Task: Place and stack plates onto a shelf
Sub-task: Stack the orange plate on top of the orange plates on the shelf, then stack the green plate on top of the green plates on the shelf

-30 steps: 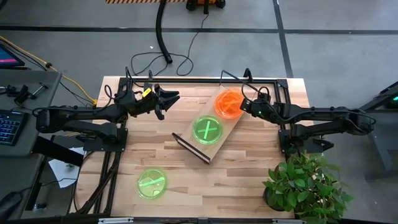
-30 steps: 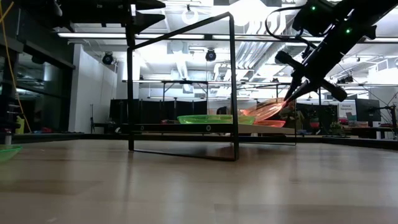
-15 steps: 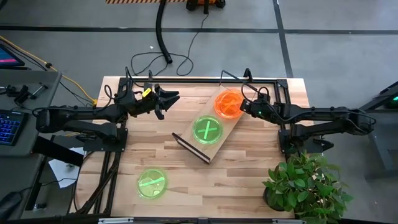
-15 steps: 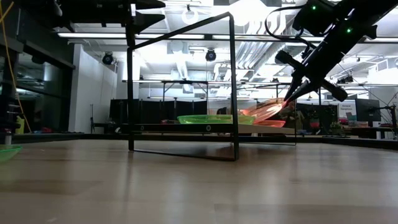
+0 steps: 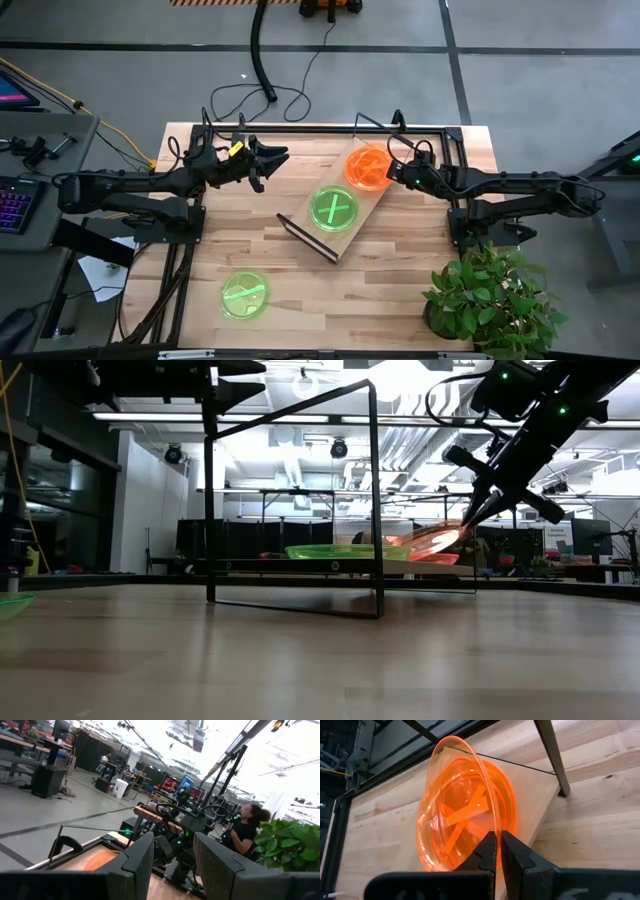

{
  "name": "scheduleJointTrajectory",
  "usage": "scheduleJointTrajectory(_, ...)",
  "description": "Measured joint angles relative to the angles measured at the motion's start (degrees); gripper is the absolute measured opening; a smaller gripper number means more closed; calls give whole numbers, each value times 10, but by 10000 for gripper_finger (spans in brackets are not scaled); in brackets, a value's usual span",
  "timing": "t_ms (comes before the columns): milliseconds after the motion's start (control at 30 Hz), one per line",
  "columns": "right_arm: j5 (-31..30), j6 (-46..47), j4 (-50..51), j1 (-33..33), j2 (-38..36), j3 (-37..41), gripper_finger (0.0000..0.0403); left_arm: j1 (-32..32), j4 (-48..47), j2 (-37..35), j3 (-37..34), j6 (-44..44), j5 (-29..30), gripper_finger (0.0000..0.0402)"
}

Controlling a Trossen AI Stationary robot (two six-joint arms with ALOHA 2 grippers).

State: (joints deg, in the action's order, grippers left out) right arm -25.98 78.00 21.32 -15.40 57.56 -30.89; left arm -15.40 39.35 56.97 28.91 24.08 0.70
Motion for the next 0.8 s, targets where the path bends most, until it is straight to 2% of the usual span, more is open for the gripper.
scheduleJointTrajectory(167,-11,0,0,0,0,0,4,0,0,0,0,-4,0,131)
scheduleJointTrajectory(267,-29,2,1,0,0,0,25,0,0,0,0,-3,0,131)
scheduleJointTrajectory(400,-33,0,1,0,0,0,82,0,0,0,0,-3,0,131)
scheduleJointTrajectory(600,3,-29,3,0,-2,-4,175,0,0,0,0,-2,0,131)
scheduleJointTrajectory(800,5,-69,8,0,-17,-16,216,0,0,0,0,-2,1,131)
